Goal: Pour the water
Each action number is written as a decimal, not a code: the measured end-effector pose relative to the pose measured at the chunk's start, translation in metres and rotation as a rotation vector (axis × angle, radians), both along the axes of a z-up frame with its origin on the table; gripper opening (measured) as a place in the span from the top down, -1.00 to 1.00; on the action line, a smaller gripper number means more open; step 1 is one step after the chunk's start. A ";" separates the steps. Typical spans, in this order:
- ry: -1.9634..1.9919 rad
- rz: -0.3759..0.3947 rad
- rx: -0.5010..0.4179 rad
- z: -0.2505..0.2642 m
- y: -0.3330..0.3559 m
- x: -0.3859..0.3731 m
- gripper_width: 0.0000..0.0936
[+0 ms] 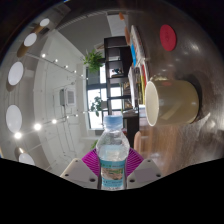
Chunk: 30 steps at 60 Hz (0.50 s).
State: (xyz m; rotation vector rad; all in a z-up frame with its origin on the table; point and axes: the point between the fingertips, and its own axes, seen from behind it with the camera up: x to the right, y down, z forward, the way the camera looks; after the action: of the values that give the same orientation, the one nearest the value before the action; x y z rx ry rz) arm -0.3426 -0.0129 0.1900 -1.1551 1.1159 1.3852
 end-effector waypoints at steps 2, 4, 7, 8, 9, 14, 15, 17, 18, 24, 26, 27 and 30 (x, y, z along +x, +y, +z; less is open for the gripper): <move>0.073 -0.017 0.002 -0.005 0.017 0.005 0.39; 0.141 -0.032 0.001 -0.006 0.018 0.010 0.40; 0.233 -0.043 -0.002 -0.001 0.010 0.017 0.39; 0.263 -0.052 0.002 -0.003 0.018 0.020 0.35; 0.297 -0.059 -0.001 -0.003 0.017 0.022 0.35; 0.448 -0.086 0.000 -0.004 0.012 0.032 0.35; 0.475 -0.092 0.000 0.000 -0.005 0.030 0.35; 0.524 -0.109 0.014 0.006 0.012 0.043 0.35; 0.551 -0.118 0.019 0.007 0.010 0.046 0.34; 0.682 -0.149 0.026 0.009 0.007 0.060 0.34; 0.701 -0.153 0.026 0.009 0.003 0.062 0.35; 0.710 -0.157 0.022 0.008 0.001 0.063 0.34; 0.735 -0.162 0.015 0.006 0.003 0.065 0.35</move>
State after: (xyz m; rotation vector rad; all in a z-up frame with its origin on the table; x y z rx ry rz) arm -0.2774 -0.0101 0.1964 -0.5146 1.6556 1.7332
